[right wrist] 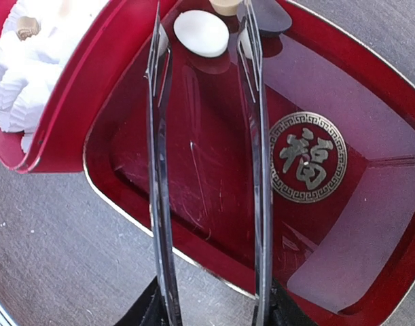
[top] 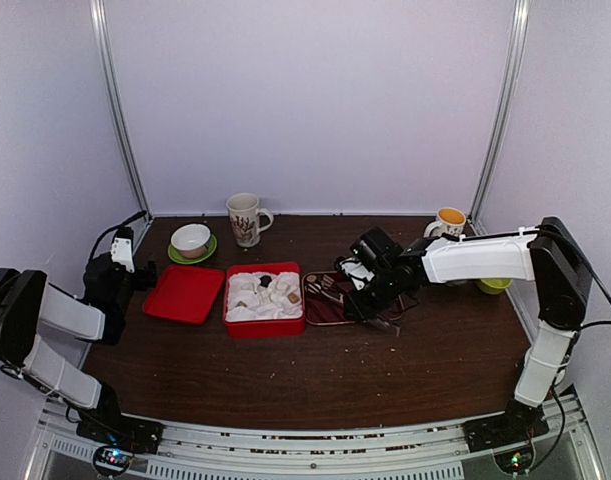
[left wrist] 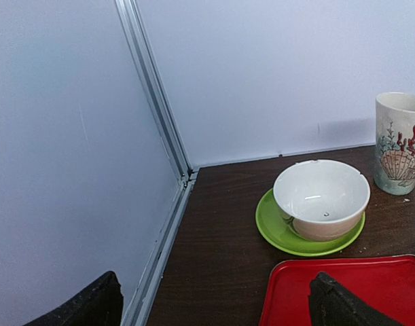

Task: Pack the chocolate
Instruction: Pick up the fake chocolate from the plate, then place the fake chocolate in the empty pocket of the box.

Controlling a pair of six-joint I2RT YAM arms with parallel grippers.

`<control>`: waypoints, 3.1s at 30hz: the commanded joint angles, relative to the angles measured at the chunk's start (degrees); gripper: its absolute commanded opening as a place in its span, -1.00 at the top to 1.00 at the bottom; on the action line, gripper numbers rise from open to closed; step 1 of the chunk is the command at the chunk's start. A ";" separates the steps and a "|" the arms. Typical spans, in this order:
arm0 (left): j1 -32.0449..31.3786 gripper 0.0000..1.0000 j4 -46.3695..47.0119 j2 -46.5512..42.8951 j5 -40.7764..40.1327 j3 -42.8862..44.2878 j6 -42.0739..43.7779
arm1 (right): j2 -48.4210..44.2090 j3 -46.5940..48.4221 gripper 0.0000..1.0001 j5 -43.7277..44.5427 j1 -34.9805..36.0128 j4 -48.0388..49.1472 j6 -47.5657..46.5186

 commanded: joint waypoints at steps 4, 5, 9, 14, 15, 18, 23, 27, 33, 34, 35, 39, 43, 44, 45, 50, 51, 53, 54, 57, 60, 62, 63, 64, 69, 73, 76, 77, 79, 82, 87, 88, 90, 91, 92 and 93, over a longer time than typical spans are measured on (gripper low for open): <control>0.39 -0.96 1.77 -0.06 0.56 0.06 0.32 | 3.46 4.92 0.17 -0.39 -0.05 -2.17 0.44; 0.38 -0.96 1.75 -0.06 0.62 -0.01 0.30 | 3.82 5.32 0.17 -0.31 -0.08 -2.33 0.37; 0.40 -0.96 1.78 -0.06 0.51 0.06 0.31 | 4.74 6.14 0.18 -0.09 -0.12 -2.64 0.27; 0.44 -0.96 1.77 -0.09 0.57 0.04 0.28 | 6.20 7.18 0.19 -0.34 -0.08 -3.34 0.39; 0.40 -0.96 1.82 -0.07 0.55 0.04 0.26 | 6.24 7.12 0.19 -0.45 -0.07 -3.21 0.43; 0.44 -0.96 1.75 -0.06 0.55 0.00 0.25 | 5.89 7.01 0.25 -0.59 -0.11 -2.99 0.43; 0.42 -0.96 1.81 -0.06 0.55 0.03 0.27 | 4.05 6.14 0.35 -0.57 -0.13 -1.96 0.27; 0.42 -0.96 1.75 -0.06 0.57 0.04 0.27 | 1.85 4.78 0.40 -0.42 -0.08 -0.63 0.18; 0.42 -0.96 1.79 -0.06 0.55 0.01 0.31 | -1.28 2.60 0.42 -0.15 -0.12 0.92 0.09; 0.45 -0.96 1.82 -0.11 0.55 0.05 0.32 | -1.71 2.28 0.43 -0.13 -0.12 1.12 0.09; 0.43 -0.96 1.79 -0.08 0.55 0.06 0.30 | -2.21 1.93 0.43 -0.13 -0.13 1.28 0.05; 0.46 -0.96 1.74 -0.06 0.55 0.06 0.27 | -3.87 0.87 0.44 -0.09 -0.07 1.73 0.01; 0.42 -0.96 1.80 -0.06 0.55 0.03 0.31 | -6.20 -0.84 0.45 -0.28 -0.13 2.69 -0.24; 0.45 -0.96 1.79 -0.06 0.60 0.04 0.31 | -6.84 -1.44 0.45 -0.36 -0.12 3.06 -0.26; 0.38 -0.96 1.75 -0.06 0.56 0.03 0.32 | -7.52 -1.91 0.45 -0.59 -0.13 3.51 -0.34; 0.41 -0.96 1.79 -0.06 0.58 -0.01 0.31 | -10.28 -4.21 0.45 -2.16 -0.13 5.54 -0.72; 0.34 -0.96 1.82 -0.06 0.57 0.03 0.32 | -10.73 -4.45 0.45 -2.36 -0.12 5.86 -0.75; 0.43 -0.96 1.75 -0.06 0.55 0.05 0.26 | -11.37 -4.77 0.45 -2.77 -0.05 6.43 -0.83; 0.38 -0.96 1.81 -0.06 0.56 0.01 0.31 | -11.55 -4.84 0.45 -2.96 0.00 6.58 -0.87; 0.40 -0.96 1.74 -0.06 0.57 0.05 0.32 | -11.99 -4.79 0.45 -3.44 0.04 6.91 -1.05; 0.37 -0.96 1.81 -0.06 0.55 0.05 0.27 | -12.34 -4.80 0.46 -3.84 0.13 7.05 -1.38; 0.38 -0.96 1.76 -0.07 0.55 0.03 0.30 | -12.51 -4.72 0.46 -4.39 0.30 7.05 -1.64; 0.43 -0.96 1.74 -0.06 0.55 0.00 0.32 | -12.46 -4.69 0.46 -4.80 0.38 7.05 -1.87; 0.39 -0.96 1.75 -0.06 0.55 0.01 0.25 | -12.49 -4.72 0.46 -5.43 0.52 6.93 -2.22; 0.41 -0.96 1.82 -0.06 0.55 0.00 0.32 | -12.63 -4.50 0.46 -9.41 2.55 6.20 -5.12; 0.40 -0.96 1.81 -0.06 0.58 -0.04 0.27 | -11.05 -2.51 0.46 -10.72 5.01 3.07 -7.17; 0.40 -0.96 1.81 -0.06 0.56 0.02 0.31 | -9.52 -1.45 0.46 -9.88 6.33 1.29 -8.01; 0.44 -0.96 1.77 -0.06 0.61 -0.01 0.32 | -8.88 -0.86 0.46 -10.00 6.48 0.92 -8.08; 0.46 -0.96 1.74 -0.06 0.62 -0.01 0.31 | -6.93 0.80 0.46 -10.79 7.11 0.49 -7.93; 0.39 -0.96 1.81 -0.06 0.55 -0.01 0.32 | -4.36 3.67 0.46 -12.14 8.41 0.79 -7.37; 0.39 -0.95 1.76 -0.07 0.55 -0.04 0.32 | 1.51 9.66 0.45 -13.74 10.08 0.31 -6.39; 0.38 -0.96 1.80 -0.06 0.55 -0.08 0.27 | 2.50 10.51 0.46 -14.24 10.16 0.55 -6.15; 0.40 -0.96 1.78 -0.06 0.60 -0.04 0.31 | 4.53 12.22 0.46 -15.24 10.22 0.64 -5.54; 0.46 -0.96 1.82 -0.06 0.56 0.00 0.31 | 5.45 13.08 0.46 -15.76 10.16 0.59 -5.34; 0.43 -0.96 1.72 -0.06 0.55 -0.03 0.29 | 6.38 13.99 0.45 -16.64 10.18 0.32 -5.24; 0.42 -0.96 1.79 -0.06 0.55 -0.02 0.31 | 7.13 14.91 0.46 -17.52 10.17 -0.01 -5.25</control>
